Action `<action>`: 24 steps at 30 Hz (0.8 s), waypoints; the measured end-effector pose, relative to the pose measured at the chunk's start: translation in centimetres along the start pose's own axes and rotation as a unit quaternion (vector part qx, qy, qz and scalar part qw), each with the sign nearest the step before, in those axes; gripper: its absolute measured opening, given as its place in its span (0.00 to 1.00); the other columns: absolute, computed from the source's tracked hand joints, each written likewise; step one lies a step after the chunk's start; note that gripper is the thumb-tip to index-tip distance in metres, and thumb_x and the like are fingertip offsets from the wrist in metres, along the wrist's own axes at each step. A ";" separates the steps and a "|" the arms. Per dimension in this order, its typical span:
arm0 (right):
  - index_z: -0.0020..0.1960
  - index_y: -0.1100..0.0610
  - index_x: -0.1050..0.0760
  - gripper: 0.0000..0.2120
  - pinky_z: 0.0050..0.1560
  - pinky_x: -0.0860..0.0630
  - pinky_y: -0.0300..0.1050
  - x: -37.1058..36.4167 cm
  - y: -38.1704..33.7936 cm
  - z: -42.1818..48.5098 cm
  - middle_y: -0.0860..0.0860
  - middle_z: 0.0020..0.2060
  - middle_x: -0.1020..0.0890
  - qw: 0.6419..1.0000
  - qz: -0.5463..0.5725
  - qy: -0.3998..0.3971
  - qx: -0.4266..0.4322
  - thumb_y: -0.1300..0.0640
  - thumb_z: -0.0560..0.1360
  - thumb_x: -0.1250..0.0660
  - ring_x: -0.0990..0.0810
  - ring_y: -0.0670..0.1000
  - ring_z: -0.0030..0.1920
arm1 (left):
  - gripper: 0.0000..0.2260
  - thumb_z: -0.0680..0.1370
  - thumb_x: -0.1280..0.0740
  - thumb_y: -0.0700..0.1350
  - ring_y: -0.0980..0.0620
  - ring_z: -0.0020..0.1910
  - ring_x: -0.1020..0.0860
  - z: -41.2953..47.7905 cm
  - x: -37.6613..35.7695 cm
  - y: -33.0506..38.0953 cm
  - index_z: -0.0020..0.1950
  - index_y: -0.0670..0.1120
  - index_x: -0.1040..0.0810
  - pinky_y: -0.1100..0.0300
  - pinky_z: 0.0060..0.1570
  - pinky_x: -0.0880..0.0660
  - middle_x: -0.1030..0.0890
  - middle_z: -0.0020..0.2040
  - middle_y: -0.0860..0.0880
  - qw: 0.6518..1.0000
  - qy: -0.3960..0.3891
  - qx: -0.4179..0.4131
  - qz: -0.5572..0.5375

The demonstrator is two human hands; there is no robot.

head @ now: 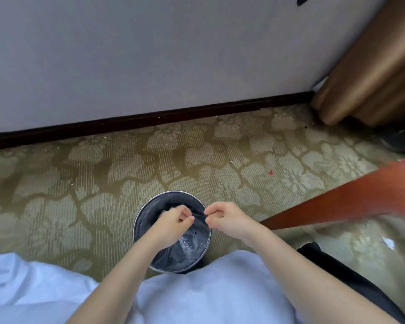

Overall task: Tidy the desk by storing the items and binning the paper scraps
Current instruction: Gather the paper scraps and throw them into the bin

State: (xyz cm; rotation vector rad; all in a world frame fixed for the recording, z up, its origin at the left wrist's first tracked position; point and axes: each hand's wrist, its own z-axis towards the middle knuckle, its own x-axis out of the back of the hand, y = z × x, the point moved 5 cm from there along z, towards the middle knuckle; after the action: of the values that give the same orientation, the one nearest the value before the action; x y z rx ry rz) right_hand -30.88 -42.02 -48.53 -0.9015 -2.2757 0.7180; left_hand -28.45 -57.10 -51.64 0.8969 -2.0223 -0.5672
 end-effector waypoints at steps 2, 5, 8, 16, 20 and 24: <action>0.58 0.57 0.24 0.12 0.46 0.28 0.37 1.6 -1.1 -2.4 0.51 0.47 0.21 0.997 -0.065 0.000 0.034 0.60 0.75 0.34 0.23 0.49 0.48 | 0.07 0.79 0.40 0.49 0.53 0.50 0.23 -1.6 0.5 2.7 0.53 0.50 0.25 0.58 0.52 0.26 0.21 0.48 0.54 0.999 -0.015 -0.033 0.037; 0.59 0.56 0.24 0.13 0.55 0.26 0.41 4.1 -2.9 -6.2 0.51 0.52 0.20 0.986 -0.147 0.005 0.073 0.57 0.75 0.33 0.22 0.49 0.54 | 0.07 0.80 0.40 0.49 0.55 0.48 0.24 -4.6 1.3 7.1 0.54 0.50 0.25 0.59 0.52 0.27 0.22 0.49 0.54 0.992 -0.012 -0.087 0.088; 0.60 0.53 0.25 0.14 0.60 0.25 0.47 6.7 -5.0 -10.7 0.49 0.56 0.21 0.969 -0.223 0.019 0.103 0.53 0.75 0.33 0.23 0.50 0.57 | 0.09 0.80 0.41 0.51 0.56 0.49 0.25 -7.9 2.4 11.5 0.55 0.50 0.26 0.61 0.51 0.27 0.22 0.52 0.54 0.976 -0.032 -0.133 0.172; 0.46 0.49 0.21 0.04 0.53 0.21 0.50 12.9 -9.4 -24.4 0.48 0.48 0.19 0.927 -0.306 0.102 0.192 0.54 0.74 0.34 0.19 0.50 0.49 | 0.14 0.80 0.41 0.55 0.55 0.54 0.24 -18.1 5.0 24.3 0.60 0.51 0.26 0.61 0.53 0.28 0.22 0.56 0.54 0.922 -0.036 -0.211 0.323; 0.48 0.49 0.22 0.03 0.53 0.21 0.48 15.6 -9.7 -31.6 0.46 0.46 0.19 0.916 -0.301 0.145 0.224 0.54 0.75 0.34 0.20 0.48 0.49 | 0.14 0.79 0.42 0.57 0.56 0.55 0.24 -23.4 4.6 29.8 0.61 0.53 0.27 0.58 0.57 0.27 0.22 0.56 0.56 0.899 -0.026 -0.257 0.353; 0.50 0.48 0.23 0.04 0.49 0.19 0.42 18.6 -7.7 -38.1 0.44 0.48 0.20 0.910 -0.278 0.197 0.236 0.53 0.76 0.35 0.21 0.46 0.49 | 0.14 0.79 0.43 0.57 0.57 0.56 0.25 -27.4 2.9 34.5 0.61 0.55 0.28 0.56 0.60 0.28 0.23 0.57 0.57 0.879 -0.022 -0.301 0.368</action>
State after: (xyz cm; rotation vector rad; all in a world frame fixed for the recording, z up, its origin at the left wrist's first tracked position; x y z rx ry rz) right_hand -19.45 -23.15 -11.44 -0.1274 -1.7463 0.6966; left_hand -20.17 -38.93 -12.20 -0.2679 -1.8578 -0.7032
